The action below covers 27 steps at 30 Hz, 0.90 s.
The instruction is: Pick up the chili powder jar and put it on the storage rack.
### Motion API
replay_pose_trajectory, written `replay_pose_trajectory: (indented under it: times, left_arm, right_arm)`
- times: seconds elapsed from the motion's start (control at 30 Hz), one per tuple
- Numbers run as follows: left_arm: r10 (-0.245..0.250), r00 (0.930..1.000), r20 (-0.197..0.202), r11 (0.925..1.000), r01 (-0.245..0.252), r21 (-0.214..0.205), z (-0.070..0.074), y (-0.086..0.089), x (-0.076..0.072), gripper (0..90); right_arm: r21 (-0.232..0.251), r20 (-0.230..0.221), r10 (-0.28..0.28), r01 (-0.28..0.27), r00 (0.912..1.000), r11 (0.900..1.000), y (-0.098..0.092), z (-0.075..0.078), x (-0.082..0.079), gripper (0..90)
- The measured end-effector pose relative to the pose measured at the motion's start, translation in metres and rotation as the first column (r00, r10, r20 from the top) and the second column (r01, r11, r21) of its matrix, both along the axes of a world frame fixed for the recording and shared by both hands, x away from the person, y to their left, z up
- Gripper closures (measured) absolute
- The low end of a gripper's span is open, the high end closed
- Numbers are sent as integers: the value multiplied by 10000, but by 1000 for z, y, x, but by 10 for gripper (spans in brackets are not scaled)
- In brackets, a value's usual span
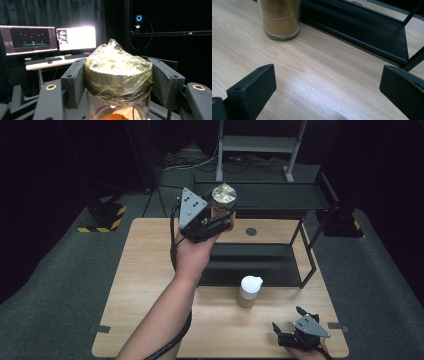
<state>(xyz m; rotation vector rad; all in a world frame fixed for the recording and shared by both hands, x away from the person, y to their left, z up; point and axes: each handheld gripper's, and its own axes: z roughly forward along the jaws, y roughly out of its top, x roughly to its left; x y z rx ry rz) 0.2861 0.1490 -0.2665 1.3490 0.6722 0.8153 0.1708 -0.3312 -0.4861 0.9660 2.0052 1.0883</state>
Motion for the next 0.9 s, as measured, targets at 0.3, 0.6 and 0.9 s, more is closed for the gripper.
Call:
replay_pose_trajectory:
  times: [0.3, 0.6, 0.9]
  left_arm:
    - [193, 9998, 101, 9998, -193, -68, 12, -6, 11, 344]
    - [393, 9992, 56, 9992, -393, -51, 16, -16, 24, 344]
    - [757, 9971, -29, 9971, -757, -57, 16, -25, 40, 344]
  right_arm:
    - [44, 23, -23, 23, 10000, 10000, 0, 0, 0, 0]
    - [145, -27, -28, 28, 10000, 9999, -2, 0, 0, 0]
    - [261, -29, -37, 38, 10000, 9997, -4, -1, 0, 0]
